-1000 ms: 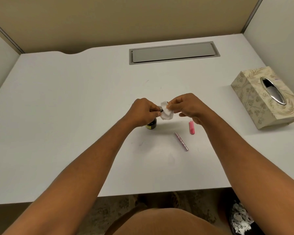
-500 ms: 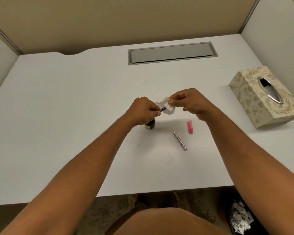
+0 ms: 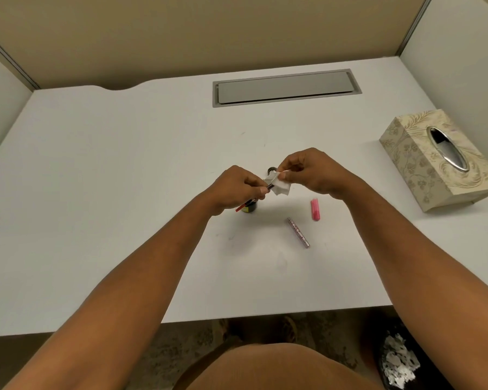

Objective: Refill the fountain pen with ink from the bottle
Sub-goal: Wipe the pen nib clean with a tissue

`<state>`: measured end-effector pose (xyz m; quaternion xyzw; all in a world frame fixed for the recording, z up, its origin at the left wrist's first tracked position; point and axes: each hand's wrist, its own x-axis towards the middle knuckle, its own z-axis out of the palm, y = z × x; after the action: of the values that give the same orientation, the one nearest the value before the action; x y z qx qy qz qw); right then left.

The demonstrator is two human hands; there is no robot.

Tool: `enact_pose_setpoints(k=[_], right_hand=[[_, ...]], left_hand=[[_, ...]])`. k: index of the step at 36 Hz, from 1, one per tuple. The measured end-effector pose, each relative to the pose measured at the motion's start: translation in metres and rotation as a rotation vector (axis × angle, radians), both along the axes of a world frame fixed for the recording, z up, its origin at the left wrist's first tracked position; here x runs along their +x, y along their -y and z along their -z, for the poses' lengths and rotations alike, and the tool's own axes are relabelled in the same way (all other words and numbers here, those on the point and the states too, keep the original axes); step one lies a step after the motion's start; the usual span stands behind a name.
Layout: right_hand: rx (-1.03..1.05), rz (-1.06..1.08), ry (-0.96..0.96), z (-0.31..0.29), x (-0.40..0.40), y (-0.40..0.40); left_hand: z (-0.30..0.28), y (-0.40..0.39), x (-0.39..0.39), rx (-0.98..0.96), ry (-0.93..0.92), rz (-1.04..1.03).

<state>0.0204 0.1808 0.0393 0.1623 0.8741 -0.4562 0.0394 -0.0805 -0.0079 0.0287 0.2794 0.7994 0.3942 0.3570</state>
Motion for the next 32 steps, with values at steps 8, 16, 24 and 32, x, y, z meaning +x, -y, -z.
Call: enact_pose_setpoints(k=[8, 16, 24, 32], right_hand=[[-0.209, 0.249, -0.117, 0.002, 0.013, -0.018], [-0.342, 0.363, -0.167, 0.009, 0.017, -0.006], [-0.352, 0.211, 0.03, 0.004, 0.018, 0.001], [-0.34, 0.192, 0.168, -0.004, 0.015, 0.003]], left_hand=[[-0.005, 0.0, -0.001, 0.081, 0.155, -0.067], [-0.007, -0.005, 0.004, 0.265, 0.45, -0.241], [-0.007, -0.009, 0.005, 0.357, 0.512, -0.387], [-0.01, -0.008, 0.009, 0.324, 0.647, -0.298]])
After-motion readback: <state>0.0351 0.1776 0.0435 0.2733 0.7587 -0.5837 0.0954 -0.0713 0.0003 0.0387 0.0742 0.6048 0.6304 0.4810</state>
